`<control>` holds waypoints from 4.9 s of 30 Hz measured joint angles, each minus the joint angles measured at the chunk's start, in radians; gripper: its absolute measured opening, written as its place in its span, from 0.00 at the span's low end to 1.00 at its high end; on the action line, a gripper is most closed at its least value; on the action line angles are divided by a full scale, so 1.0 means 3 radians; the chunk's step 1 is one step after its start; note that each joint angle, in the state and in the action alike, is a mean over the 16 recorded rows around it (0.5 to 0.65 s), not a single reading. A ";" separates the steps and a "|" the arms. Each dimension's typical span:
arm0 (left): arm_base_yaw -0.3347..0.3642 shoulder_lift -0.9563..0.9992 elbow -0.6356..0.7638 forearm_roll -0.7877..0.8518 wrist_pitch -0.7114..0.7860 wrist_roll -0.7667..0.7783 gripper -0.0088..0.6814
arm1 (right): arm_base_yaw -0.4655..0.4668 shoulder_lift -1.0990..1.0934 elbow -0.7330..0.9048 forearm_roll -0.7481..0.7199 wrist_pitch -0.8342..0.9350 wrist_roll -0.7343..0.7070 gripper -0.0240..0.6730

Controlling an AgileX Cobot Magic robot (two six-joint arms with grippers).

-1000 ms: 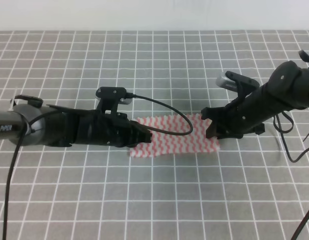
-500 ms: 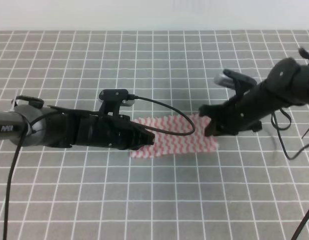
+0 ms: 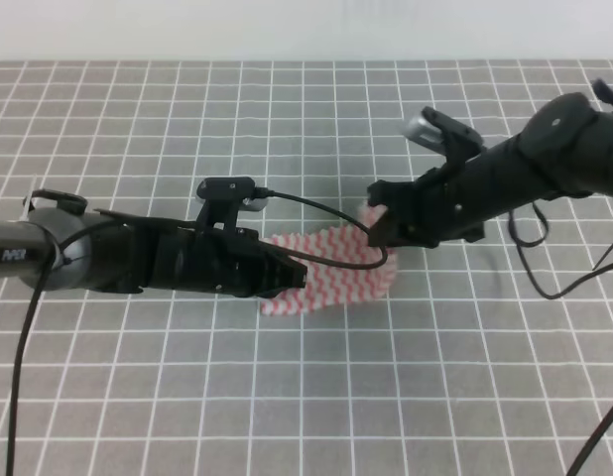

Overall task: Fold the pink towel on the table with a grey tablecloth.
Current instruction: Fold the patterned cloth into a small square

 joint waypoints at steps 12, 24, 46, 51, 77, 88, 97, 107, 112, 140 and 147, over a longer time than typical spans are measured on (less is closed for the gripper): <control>0.0135 -0.0216 -0.0001 0.0104 0.0072 -0.0083 0.01 | 0.0110 0.0004 -0.0001 0.0095 -0.0081 -0.0074 0.02; 0.0220 -0.0060 -0.0001 0.0231 0.0169 -0.0209 0.01 | 0.0130 0.0001 -0.0009 0.0141 -0.0063 -0.0091 0.02; 0.0224 0.0054 0.0000 0.0189 0.0171 -0.0216 0.01 | 0.0454 0.0156 -0.0234 0.0309 -0.0123 -0.0116 0.01; 0.0253 0.0044 -0.0001 0.0206 0.0236 -0.0214 0.01 | 0.0468 0.0229 -0.0234 0.0341 -0.0132 -0.0122 0.02; 0.0449 0.0093 -0.0001 0.0224 0.0438 -0.0165 0.01 | 0.0508 0.0292 -0.0321 0.0407 -0.0073 -0.0126 0.02; 0.0449 0.0093 -0.0001 0.0220 0.0431 -0.0159 0.01 | 0.0540 0.0387 -0.0373 0.0370 -0.0054 -0.0120 0.01; 0.0461 0.0094 -0.0001 0.0219 0.0448 -0.0159 0.01 | 0.0541 0.0414 -0.0373 0.0357 -0.0060 -0.0114 0.02; 0.0561 0.0093 -0.0001 0.0210 0.0544 -0.0157 0.01 | 0.0541 0.0414 -0.0373 0.0459 -0.0030 -0.0125 0.04; 0.0601 0.0092 0.0000 0.0199 0.0591 -0.0154 0.01 | 0.0541 0.0414 -0.0373 0.0517 -0.0018 -0.0132 0.06; 0.0619 -0.0054 -0.0001 0.0182 0.0511 -0.0128 0.01 | 0.0393 0.0413 -0.0375 0.0857 0.0211 -0.0378 0.31; 0.0549 -0.0057 -0.0001 0.0181 0.0647 -0.0143 0.01 | 0.0270 0.0403 -0.0385 0.0534 0.0305 -0.0320 0.28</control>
